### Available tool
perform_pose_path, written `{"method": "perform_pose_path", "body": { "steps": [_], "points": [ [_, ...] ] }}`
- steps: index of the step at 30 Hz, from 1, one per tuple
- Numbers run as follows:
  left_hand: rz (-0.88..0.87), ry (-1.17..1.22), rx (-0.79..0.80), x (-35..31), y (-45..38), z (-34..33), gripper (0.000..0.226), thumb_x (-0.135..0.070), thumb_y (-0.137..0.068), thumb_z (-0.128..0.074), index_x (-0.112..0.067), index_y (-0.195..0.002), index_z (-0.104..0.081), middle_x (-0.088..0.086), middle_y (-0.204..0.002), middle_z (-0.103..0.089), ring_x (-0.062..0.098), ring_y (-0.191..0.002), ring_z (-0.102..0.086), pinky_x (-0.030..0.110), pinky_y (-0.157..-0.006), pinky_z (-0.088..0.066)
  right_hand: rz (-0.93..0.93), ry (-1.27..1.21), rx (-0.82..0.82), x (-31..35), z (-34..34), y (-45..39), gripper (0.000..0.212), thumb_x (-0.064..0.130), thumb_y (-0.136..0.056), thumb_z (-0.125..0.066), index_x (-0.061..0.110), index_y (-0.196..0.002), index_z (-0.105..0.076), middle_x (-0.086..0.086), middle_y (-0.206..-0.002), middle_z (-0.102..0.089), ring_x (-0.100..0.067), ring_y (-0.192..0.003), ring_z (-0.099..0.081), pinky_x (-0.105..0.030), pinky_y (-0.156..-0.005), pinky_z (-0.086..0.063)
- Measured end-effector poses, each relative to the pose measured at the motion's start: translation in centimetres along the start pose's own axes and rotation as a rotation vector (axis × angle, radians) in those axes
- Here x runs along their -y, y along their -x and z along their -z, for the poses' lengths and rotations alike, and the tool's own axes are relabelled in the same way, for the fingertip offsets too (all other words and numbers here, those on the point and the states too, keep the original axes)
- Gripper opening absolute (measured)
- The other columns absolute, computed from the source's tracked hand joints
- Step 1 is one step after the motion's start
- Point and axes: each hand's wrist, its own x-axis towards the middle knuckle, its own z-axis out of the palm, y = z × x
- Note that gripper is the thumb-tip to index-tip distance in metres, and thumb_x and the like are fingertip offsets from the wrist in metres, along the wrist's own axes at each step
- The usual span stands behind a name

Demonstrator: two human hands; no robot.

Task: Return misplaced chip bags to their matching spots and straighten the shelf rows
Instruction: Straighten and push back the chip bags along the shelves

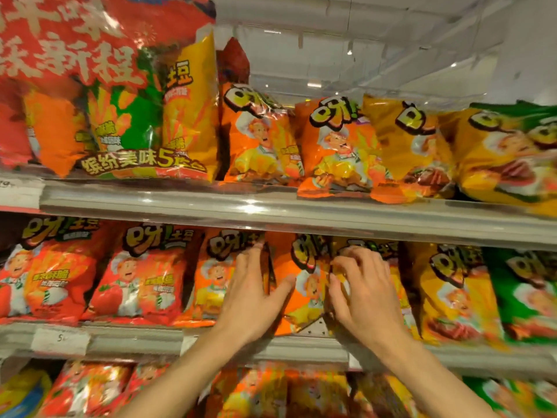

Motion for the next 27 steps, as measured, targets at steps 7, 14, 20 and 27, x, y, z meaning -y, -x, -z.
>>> {"method": "perform_pose_path", "body": {
  "steps": [7, 14, 20, 27],
  "points": [
    [0.14, -0.079, 0.01, -2.4, -0.3, -4.0, 0.091, -0.073, -0.08, -0.055, -0.024, -0.149, -0.021, 0.006, -0.14, -0.042, 0.026, -0.131, -0.044, 0.044, -0.102, -0.044, -0.108, 0.17, 0.357, -3.2, -2.2, 2.7, 0.056, 0.047, -0.09, -0.053, 0.016, -0.137, -0.053, -0.018, -0.136, -0.05, -0.041, -0.132, -0.042, -0.058, -0.112, -0.027],
    [0.142, -0.043, -0.029, -2.9, -0.6, -4.7, 0.085, -0.059, -0.085, -0.062, -0.026, -0.15, -0.018, 0.004, -0.133, -0.048, 0.025, -0.121, -0.051, 0.038, -0.092, -0.047, -0.164, 0.2, 0.371, -5.8, -1.7, 2.6, 0.057, 0.047, -0.086, -0.055, 0.016, -0.133, -0.055, -0.018, -0.134, -0.053, -0.04, -0.13, -0.044, -0.06, -0.11, -0.029],
    [0.165, 0.142, -0.032, -2.7, -0.7, -3.8, 0.086, -0.061, -0.08, -0.067, -0.035, -0.148, -0.021, -0.006, -0.131, -0.055, 0.018, -0.118, -0.055, 0.038, -0.095, -0.049, -0.172, 0.162, 0.378, -6.6, -1.6, 2.7, 0.059, 0.056, -0.089, -0.046, 0.018, -0.132, -0.057, -0.015, -0.128, -0.057, -0.037, -0.125, -0.049, -0.055, -0.112, -0.023],
    [0.235, 0.382, 0.027, -2.1, -0.6, -0.9, 0.078, -0.046, -0.091, -0.061, -0.04, -0.153, -0.014, -0.025, -0.137, -0.031, 0.0, -0.13, -0.029, 0.025, -0.101, -0.027, -0.283, -0.456, 0.402, -4.0, 1.2, -0.6, 0.062, 0.064, -0.091, -0.05, 0.029, -0.142, -0.043, 0.004, -0.126, -0.05, -0.012, -0.117, -0.049, -0.024, -0.097, -0.038]
  ]
}}
